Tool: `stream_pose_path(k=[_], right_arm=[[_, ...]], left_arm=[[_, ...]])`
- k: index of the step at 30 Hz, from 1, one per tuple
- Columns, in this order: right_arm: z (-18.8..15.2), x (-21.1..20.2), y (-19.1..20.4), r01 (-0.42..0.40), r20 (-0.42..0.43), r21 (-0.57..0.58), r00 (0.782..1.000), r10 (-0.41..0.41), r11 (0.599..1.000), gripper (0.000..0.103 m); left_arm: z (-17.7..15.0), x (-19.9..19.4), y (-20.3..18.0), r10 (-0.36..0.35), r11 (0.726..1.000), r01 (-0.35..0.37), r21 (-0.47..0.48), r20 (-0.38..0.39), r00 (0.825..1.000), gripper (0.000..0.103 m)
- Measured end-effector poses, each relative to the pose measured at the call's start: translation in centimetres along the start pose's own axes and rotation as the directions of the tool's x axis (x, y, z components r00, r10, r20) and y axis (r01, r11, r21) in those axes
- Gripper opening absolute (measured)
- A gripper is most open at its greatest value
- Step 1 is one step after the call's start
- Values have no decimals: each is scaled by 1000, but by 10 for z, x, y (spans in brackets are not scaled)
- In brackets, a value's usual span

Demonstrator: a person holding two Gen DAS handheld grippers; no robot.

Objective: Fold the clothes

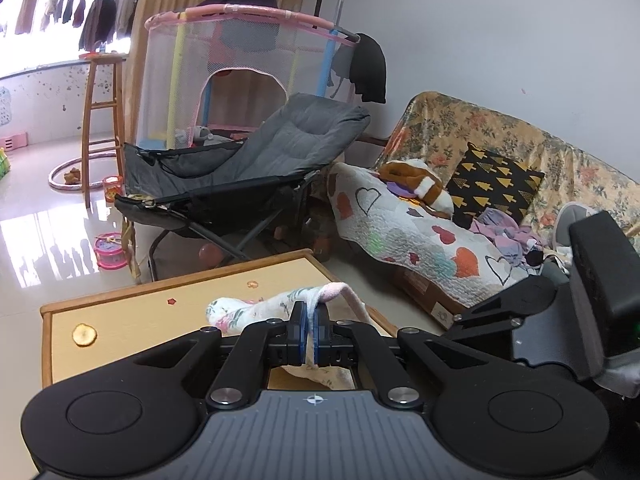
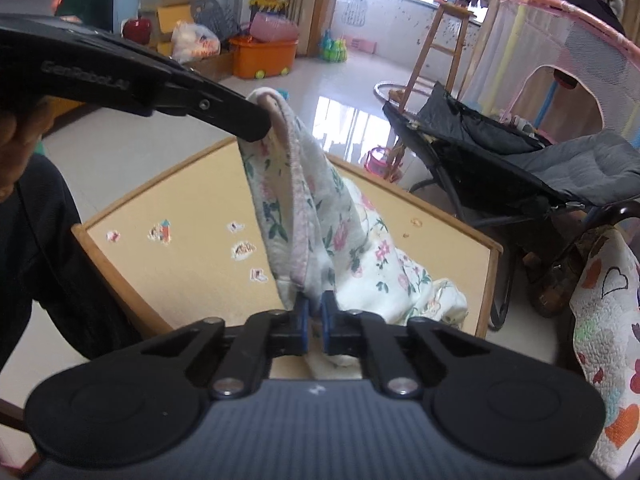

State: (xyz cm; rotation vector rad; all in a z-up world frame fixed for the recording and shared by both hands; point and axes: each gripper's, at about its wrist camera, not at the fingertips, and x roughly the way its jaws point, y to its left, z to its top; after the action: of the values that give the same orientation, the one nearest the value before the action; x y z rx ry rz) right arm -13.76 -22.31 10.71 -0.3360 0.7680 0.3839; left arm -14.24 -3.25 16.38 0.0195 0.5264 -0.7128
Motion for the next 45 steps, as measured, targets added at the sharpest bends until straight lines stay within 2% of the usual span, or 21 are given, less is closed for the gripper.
stream_pose_path(k=[4, 9, 20, 31, 45], right_arm=[[4, 5, 0, 0, -43, -21, 999, -1, 1000, 4], [13, -5, -1, -4, -51, -60, 999, 1, 998, 4], [45, -31, -3, -23, -114, -225, 993, -3, 974, 4], [71, -52, -10, -94, -191, -242, 980, 48, 966, 4], [101, -100, -10, -86, -150, -262, 987, 47, 961, 4]], left_arm=[[-6, 2, 3, 0, 1000, 0, 3, -15, 1000, 3], [-8, -1, 10, 6, 1000, -6, -4, -17, 1000, 3], [9, -14, 12, 5, 1000, -5, 16, -2, 1000, 3], [25, -35, 10, -31, 995, 36, 93, -55, 998, 3], [54, -91, 3, -46, 979, 52, 196, -37, 998, 3]])
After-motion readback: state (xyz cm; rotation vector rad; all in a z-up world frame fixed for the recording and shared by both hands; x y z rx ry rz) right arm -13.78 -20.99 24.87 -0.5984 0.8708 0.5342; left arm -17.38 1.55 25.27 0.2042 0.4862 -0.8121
